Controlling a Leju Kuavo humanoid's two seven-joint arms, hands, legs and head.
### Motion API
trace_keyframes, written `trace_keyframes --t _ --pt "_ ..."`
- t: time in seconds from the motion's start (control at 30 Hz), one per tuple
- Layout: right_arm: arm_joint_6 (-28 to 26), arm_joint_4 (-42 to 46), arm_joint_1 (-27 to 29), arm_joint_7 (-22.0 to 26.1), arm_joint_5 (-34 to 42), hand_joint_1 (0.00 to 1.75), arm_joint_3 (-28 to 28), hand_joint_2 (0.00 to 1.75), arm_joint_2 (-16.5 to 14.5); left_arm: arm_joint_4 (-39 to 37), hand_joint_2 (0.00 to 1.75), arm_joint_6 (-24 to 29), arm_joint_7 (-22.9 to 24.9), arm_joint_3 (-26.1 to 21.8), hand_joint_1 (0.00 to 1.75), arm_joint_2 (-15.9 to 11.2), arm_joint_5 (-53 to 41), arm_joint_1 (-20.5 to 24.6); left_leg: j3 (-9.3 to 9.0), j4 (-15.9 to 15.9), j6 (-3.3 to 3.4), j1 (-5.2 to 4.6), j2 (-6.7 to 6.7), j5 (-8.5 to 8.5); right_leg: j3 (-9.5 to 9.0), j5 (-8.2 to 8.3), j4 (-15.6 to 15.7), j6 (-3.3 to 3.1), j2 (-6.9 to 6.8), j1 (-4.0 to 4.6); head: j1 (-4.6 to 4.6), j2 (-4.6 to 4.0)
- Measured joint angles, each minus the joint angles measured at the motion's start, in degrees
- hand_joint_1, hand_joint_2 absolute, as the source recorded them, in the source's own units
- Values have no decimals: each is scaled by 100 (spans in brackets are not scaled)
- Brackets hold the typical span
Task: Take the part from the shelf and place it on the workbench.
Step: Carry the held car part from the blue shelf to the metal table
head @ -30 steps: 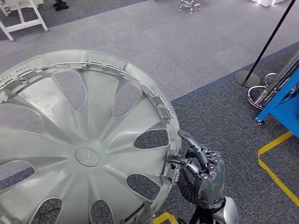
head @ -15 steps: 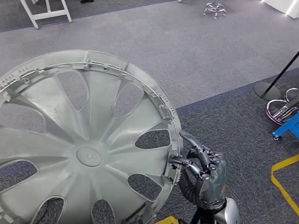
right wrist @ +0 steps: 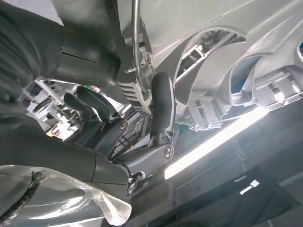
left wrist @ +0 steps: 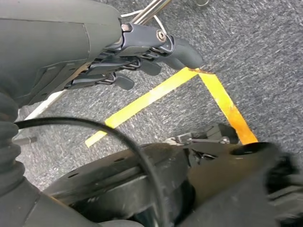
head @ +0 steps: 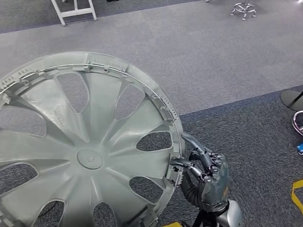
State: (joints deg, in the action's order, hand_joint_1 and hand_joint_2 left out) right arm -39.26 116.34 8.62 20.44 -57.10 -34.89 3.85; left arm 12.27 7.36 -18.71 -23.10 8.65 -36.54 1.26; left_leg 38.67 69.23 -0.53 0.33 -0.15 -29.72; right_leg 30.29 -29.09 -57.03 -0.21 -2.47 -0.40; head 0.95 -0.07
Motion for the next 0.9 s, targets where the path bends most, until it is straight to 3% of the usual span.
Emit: trace_keyframes --t 0.07,0.1,0.2,0.23,0.3,0.37,0.4,0.43,0.47,0.53,0.57,0.63,0.7,0.77,0.8,0.9 --pt "0 0 0 0 -1 175 1 175 0 -1 175 1 0 0 0 -2 -1 6 -382 -749 65 -41 157 273 -31 -35 -8 37 -72 22 2 0" --pt "0 0 0 0 -2 175 2 175 0 -1 175 1 0 0 0 -2 -1 13 -483 -966 96 -64 216 314 -34 -48 -14 63 -107 34 7 0" --pt "0 0 -6 3 -3 175 3 175 0 -1 175 4 0 -1 0 -5 -1 6 -513 -1102 177 -84 170 307 -28 -80 -12 143 -201 41 9 0" --pt "-1 0 -8 5 -6 175 4 175 0 -1 175 5 0 -2 0 -6 -1 -3 -524 -1129 205 -72 132 319 -10 -126 -51 169 -158 33 9 0" --pt "-2 0 -9 8 -4 175 6 175 0 -1 175 7 0 -4 0 -5 -1 3 -544 -1174 264 -43 57 347 181 -362 -443 216 38 12 27 0" --pt "-2 -1 -5 9 1 175 7 175 0 -1 175 7 0 -4 0 -1 -1 16 -539 -1175 290 -45 -25 350 566 -691 -1219 247 195 1 43 0" --pt "-2 -1 -2 9 3 175 7 175 0 -1 175 7 0 -4 0 2 -1 17 -540 -1174 291 -45 -70 350 741 -776 -1532 259 217 -4 45 0" --pt "-2 -2 -1 9 4 175 7 175 0 -1 175 7 0 -4 0 3 -1 14 -543 -1172 291 -44 -118 349 837 -755 -1667 269 226 -10 45 0" --pt "-2 -2 -1 9 4 175 7 175 0 -1 175 7 0 -4 0 3 -1 12 -548 -1166 288 -41 -170 347 819 -616 -1565 277 233 -21 45 0" --pt "-2 -2 -2 9 5 175 7 175 0 -1 175 5 0 -4 0 4 -1 13 -552 -1138 263 -26 -281 332 512 -195 -845 291 330 -57 45 0" --pt "-2 -2 -3 10 5 175 7 175 0 -1 175 4 0 -4 0 4 -1 18 -539 -1103 238 -27 -335 318 337 -60 -472 292 415 -73 45 0" --pt "-2 -2 -2 15 4 175 8 175 0 -1 175 3 0 -4 0 3 -1 20 -492 -1061 171 -24 -419 316 157 0 -129 261 535 -78 40 0" --pt "-2 -2 -1 21 4 175 9 175 0 -1 175 3 0 -7 0 3 -1 5 -456 -1062 101 -3 -487 342 140 18 -109 190 484 -60 36 0" --pt "-2 -2 -1 24 5 175 9 175 -1 -1 175 3 0 -15 0 2 -1 -5 -397 -939 48 3 -396 247 127 50 -75 111 391 -62 24 0" --pt "-2 -2 0 24 6 175 9 175 -1 -1 175 2 0 -20 0 1 -2 0 -304 -722 27 1 -298 106 119 61 -56 74 332 -65 14 0" --pt "-2 -2 7 24 9 175 9 175 -2 -1 175 1 0 -30 0 2 -3 14 149 338 -14 8 -75 -411 125 60 -53 28 152 -32 -2 0"
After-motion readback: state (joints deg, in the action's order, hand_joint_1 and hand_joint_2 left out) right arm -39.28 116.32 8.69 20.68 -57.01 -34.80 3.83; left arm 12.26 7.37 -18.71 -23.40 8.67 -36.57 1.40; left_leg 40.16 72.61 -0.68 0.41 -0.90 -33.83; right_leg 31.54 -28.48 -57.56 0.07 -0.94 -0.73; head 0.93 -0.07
